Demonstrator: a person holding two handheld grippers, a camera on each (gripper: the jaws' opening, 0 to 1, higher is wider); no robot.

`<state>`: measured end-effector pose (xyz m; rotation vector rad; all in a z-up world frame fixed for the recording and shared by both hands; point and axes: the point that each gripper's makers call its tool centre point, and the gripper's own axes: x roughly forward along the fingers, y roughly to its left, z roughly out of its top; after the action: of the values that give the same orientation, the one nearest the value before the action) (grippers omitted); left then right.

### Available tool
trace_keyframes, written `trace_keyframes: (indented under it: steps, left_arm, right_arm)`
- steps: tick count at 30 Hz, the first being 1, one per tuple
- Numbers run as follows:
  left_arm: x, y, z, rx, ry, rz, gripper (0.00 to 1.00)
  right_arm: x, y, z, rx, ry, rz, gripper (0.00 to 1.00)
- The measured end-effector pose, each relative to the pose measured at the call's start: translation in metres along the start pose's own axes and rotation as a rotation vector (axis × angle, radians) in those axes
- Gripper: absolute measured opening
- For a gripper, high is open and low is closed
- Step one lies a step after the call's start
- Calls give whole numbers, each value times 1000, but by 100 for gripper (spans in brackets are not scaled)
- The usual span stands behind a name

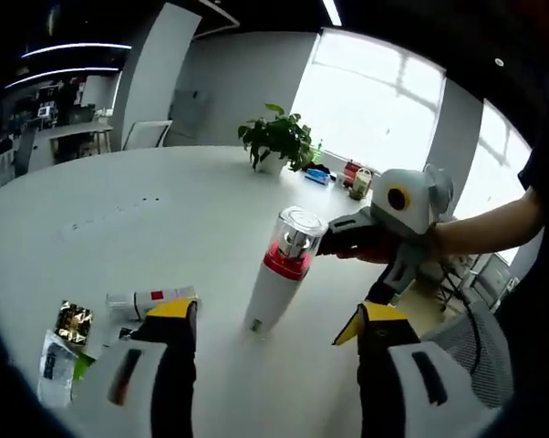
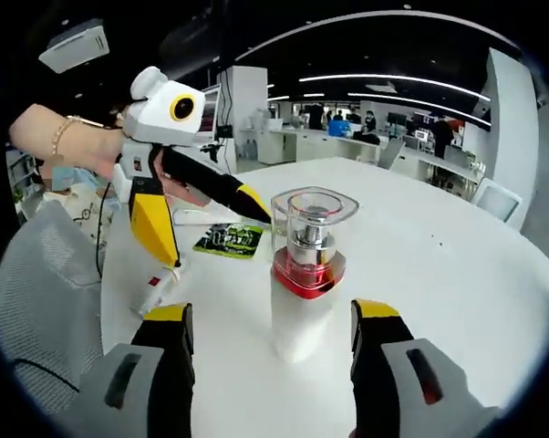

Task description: Arrange the skincare products in the storage area until every visible bottle or jar stands upright without overlapping.

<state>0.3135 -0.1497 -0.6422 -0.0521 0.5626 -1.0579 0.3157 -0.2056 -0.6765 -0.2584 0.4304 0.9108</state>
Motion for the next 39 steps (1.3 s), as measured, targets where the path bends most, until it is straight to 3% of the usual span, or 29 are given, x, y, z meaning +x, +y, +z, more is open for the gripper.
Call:
trace_keyframes:
  steps: [11,18,32,39]
  left_arm:
    - [-33,1,-13,-56,-24,81,75]
    - [-47,3,-31,-92,-24,146,81]
    - [-83,-3,-43,-163,-63,213,83]
    - [-106,-6,-68,-216,-63,274,89]
  right_arm:
    - [-16,9,3,46,-9,-54,82]
    - [-19,24,2,74,-11,-44,85]
    - [-32,46,11,93,-21,-47,90]
    - [-33,58,0,126,-18,-51,92]
